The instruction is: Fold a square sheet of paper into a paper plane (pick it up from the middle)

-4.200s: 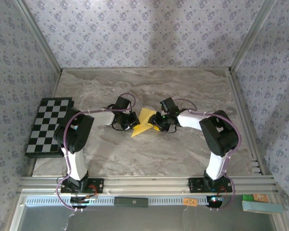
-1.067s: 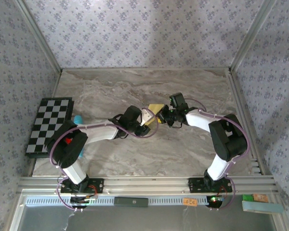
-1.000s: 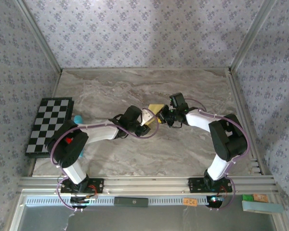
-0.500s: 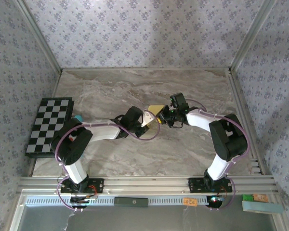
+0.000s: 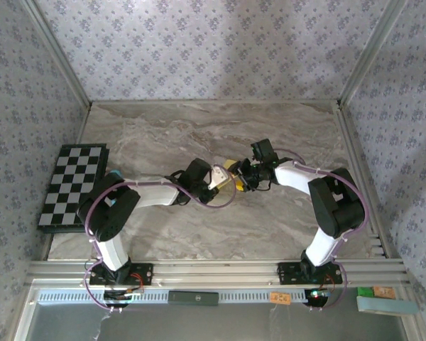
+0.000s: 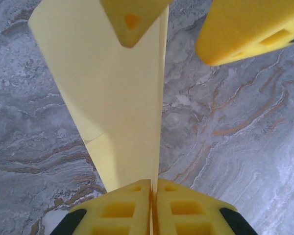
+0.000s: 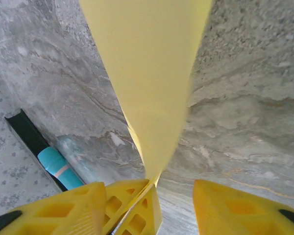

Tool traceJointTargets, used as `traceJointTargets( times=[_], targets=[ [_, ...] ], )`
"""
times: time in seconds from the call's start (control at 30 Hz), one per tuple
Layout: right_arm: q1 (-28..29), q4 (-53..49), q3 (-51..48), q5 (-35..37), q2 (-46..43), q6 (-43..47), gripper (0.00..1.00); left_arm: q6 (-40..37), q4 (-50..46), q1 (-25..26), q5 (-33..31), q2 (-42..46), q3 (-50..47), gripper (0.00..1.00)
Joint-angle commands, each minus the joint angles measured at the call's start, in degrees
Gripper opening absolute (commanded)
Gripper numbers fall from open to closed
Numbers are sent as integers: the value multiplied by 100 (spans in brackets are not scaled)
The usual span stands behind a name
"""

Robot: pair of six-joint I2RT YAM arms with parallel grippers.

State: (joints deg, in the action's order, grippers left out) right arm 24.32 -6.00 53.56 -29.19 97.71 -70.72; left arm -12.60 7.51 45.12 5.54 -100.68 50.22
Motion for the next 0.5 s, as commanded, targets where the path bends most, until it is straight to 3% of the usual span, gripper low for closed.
traceJointTargets(
  times=[0.0, 0.47],
  targets=[
    [-67, -353, 102, 214, -150, 230, 56, 130, 24, 24, 261, -90, 96, 9],
    [-232, -534, 41, 535, -540, 690, 60, 1165, 262, -256, 1300, -267, 32, 3]
  ],
)
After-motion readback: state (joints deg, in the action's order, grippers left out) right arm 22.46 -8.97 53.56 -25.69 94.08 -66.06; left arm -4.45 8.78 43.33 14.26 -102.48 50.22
